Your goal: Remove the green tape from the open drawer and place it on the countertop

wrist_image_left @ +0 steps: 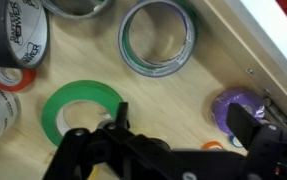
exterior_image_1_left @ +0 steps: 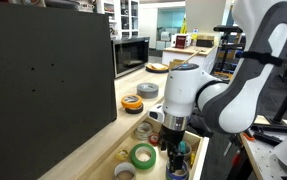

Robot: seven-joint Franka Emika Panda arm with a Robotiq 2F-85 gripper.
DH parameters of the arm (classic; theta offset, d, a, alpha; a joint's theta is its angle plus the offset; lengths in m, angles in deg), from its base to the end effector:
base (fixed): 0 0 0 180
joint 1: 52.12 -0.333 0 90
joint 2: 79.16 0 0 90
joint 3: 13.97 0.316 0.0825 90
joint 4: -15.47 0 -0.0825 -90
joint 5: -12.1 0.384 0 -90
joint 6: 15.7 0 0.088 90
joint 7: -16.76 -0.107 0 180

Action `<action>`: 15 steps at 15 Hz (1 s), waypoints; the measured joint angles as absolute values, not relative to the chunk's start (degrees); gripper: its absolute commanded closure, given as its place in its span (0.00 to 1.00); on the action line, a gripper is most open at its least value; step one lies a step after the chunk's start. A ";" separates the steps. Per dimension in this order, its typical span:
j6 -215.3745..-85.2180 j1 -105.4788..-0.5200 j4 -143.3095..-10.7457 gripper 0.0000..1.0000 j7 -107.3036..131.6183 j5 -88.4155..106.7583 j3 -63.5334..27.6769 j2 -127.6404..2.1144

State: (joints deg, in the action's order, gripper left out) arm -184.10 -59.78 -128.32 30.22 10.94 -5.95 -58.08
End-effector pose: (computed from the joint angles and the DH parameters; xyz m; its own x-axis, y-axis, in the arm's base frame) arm 0.4466 0.1318 0.1495 0.8672 0.4923 0.0743 0.4953 -0.8682 -0.0283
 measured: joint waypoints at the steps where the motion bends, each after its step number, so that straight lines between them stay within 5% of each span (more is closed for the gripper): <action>1: -184.34 -59.25 -127.14 0.00 30.39 10.18 -5.95 -56.27; 15: -184.31 -54.14 -109.63 0.00 34.92 5.17 -5.34 -39.03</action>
State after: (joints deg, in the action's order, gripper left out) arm -184.31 -54.14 -109.63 34.92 5.17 -5.34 -39.03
